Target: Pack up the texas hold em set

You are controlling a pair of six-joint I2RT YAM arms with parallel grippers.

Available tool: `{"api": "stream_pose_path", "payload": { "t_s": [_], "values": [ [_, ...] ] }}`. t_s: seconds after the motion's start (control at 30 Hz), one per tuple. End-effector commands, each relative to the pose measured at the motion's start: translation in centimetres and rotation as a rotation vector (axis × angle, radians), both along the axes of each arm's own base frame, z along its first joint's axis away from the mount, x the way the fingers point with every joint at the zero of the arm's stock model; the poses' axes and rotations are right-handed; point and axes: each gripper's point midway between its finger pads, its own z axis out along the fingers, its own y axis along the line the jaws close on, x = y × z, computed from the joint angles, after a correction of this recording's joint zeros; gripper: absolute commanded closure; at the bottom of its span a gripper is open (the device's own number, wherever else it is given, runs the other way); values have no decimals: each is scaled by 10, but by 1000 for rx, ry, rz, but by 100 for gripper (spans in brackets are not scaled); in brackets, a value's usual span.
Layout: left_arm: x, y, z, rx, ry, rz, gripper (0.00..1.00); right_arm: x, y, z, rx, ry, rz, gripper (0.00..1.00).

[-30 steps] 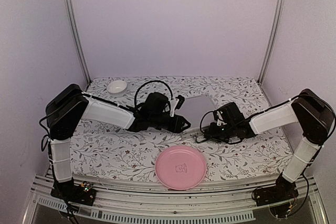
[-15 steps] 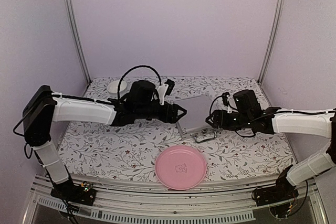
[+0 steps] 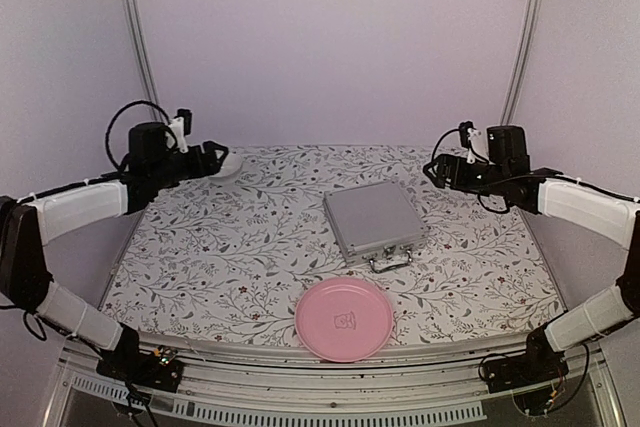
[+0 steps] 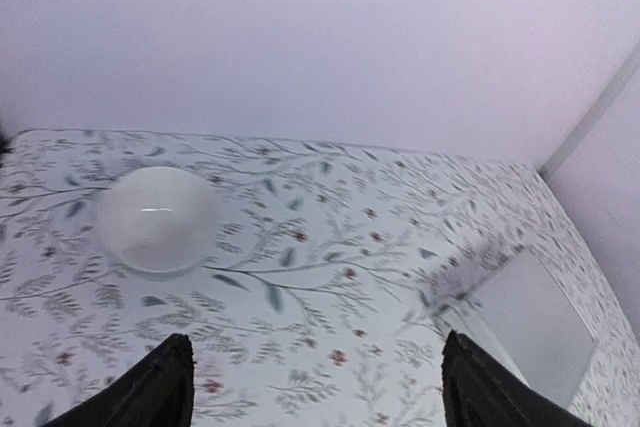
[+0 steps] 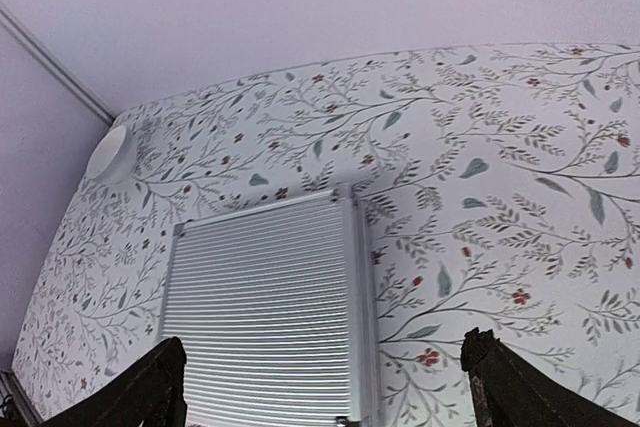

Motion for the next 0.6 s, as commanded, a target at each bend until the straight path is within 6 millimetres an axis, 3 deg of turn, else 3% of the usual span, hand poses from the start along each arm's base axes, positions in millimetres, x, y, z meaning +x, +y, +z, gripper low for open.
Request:
{"api": "stream_pose_path", "payload": {
  "t_s": [0.0, 0.03, 0.1, 0.17, 0.23, 0.33, 0.57],
  "values": [
    [-13, 127, -23, -36, 4, 249, 14, 19, -79, -20, -36, -36, -101, 3],
    [-24, 154, -38, -47, 11, 313, 14, 20, -102, -24, -30, -48, -143, 3],
    [-42, 198, -49, -24, -33, 449, 14, 21, -147, -29, -30, -82, -244, 3],
    [-60, 219, -56, 49, -94, 550, 14, 17, -178, -33, -65, -130, -326, 3],
    [-73, 226, -60, 98, -160, 595, 13, 14, -196, -27, -107, -218, -386, 3],
    [-82, 228, -67, 117, -220, 615, 12, 6, -205, -27, -140, -304, -427, 3],
    [-72, 224, -77, 148, -214, 605, 13, 10, -209, -48, -151, -321, -447, 3]
  ]
}}
